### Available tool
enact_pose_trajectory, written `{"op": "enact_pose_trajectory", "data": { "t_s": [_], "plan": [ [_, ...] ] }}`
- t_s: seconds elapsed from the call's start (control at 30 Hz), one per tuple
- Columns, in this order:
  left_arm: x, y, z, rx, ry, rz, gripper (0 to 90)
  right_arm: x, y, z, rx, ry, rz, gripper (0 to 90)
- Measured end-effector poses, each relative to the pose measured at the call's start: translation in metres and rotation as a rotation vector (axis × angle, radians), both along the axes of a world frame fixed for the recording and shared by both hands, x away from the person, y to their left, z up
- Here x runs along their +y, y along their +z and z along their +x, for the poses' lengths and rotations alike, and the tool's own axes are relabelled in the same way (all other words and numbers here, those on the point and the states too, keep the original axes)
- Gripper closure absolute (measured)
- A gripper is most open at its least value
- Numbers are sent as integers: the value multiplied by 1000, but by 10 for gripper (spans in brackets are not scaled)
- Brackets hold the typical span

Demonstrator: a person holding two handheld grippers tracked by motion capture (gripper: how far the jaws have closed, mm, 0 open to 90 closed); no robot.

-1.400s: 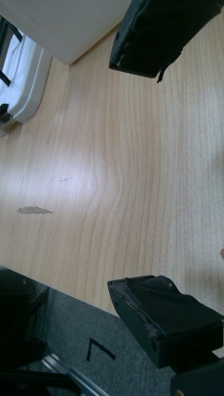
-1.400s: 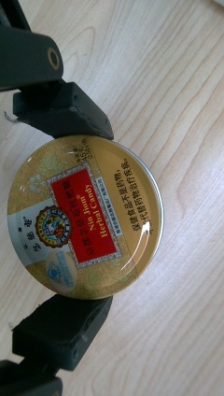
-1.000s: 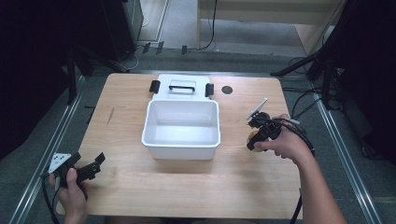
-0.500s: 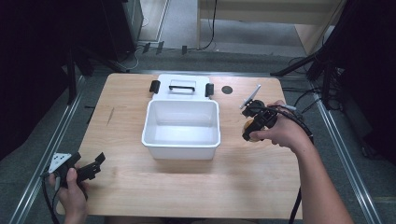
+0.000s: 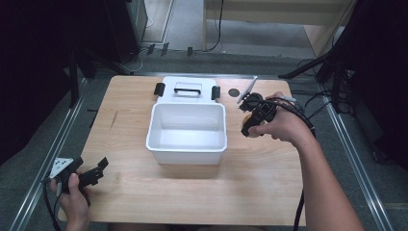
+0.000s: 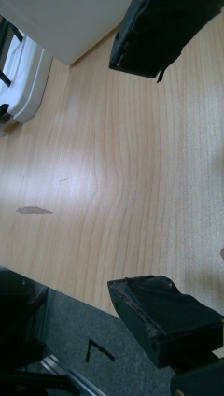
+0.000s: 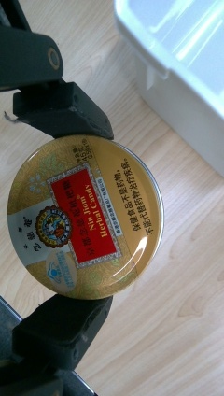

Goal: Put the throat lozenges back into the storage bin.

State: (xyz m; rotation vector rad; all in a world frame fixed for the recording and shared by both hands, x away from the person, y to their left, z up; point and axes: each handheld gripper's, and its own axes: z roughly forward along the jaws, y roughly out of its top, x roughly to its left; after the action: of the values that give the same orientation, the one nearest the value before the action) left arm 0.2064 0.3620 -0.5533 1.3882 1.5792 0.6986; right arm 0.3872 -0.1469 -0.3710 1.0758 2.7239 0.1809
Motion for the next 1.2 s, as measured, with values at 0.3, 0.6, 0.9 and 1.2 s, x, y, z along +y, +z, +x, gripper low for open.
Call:
{"op": "enact_pose_trajectory", "data": {
  "t_s": [0.3, 0.6, 0.9, 1.2],
  "plan": [
    [0, 0, 0, -2, 2, 0, 0, 14, 12, 4, -20, 32, 7, 211],
    [0, 0, 0, 0, 1, 1, 0, 34, 17, 5, -22, 67, 8, 211],
    [0, 0, 0, 1, 1, 1, 0, 59, 19, 6, -25, 116, 6, 211],
    [0, 0, 0, 3, 1, 0, 0, 83, 18, 6, -22, 165, 7, 211]
  ]
}}
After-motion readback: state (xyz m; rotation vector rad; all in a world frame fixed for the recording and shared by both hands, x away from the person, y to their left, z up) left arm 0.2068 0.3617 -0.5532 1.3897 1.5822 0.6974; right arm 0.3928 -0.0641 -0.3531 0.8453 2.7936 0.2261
